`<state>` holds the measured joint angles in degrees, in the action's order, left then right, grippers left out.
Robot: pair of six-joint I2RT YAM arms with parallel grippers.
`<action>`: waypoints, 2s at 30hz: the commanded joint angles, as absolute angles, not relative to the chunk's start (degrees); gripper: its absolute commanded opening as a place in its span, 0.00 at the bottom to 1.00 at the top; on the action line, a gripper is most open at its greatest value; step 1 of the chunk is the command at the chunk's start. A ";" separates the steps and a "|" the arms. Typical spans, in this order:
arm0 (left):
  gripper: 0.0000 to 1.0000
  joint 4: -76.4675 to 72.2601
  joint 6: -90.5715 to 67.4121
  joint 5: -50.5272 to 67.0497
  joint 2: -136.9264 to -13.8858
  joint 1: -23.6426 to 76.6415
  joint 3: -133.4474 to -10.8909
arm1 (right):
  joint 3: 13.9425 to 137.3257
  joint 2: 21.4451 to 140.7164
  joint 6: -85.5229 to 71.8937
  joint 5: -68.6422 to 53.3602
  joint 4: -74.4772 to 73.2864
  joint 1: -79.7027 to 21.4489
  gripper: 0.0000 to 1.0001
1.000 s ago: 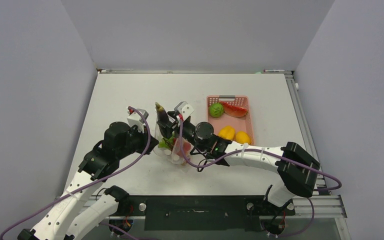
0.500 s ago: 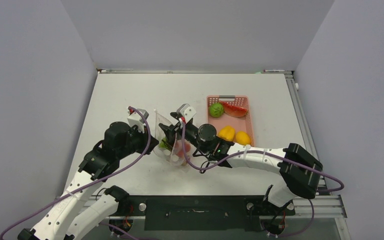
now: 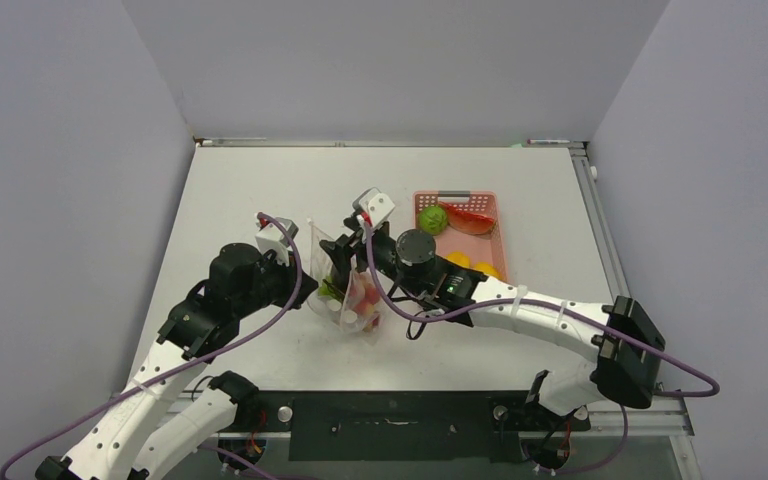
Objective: Place the food in the zip-top bag and seal the zipper
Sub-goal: Place the fake vegetable in the zipper food storage bag.
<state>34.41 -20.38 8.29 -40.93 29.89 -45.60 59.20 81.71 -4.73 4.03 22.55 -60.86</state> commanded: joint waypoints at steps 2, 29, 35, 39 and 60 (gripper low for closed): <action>0.00 31.99 -20.21 9.32 -40.79 29.62 -45.89 | 64.21 78.21 -7.91 4.04 11.17 -61.64 0.60; 0.00 31.97 -20.21 9.43 -40.75 29.62 -45.95 | 79.80 85.85 -9.92 15.39 -13.94 -67.70 0.48; 0.00 31.95 -20.21 9.36 -40.72 29.62 -45.90 | 80.66 86.80 -9.11 17.96 -15.60 -68.90 0.44; 0.00 31.99 -20.19 9.43 -40.78 29.62 -45.97 | 80.77 86.77 -8.51 20.33 -15.79 -69.80 0.40; 0.00 31.98 -20.21 9.40 -41.13 29.62 -45.97 | 79.42 83.41 -2.10 33.52 -10.33 -75.85 0.05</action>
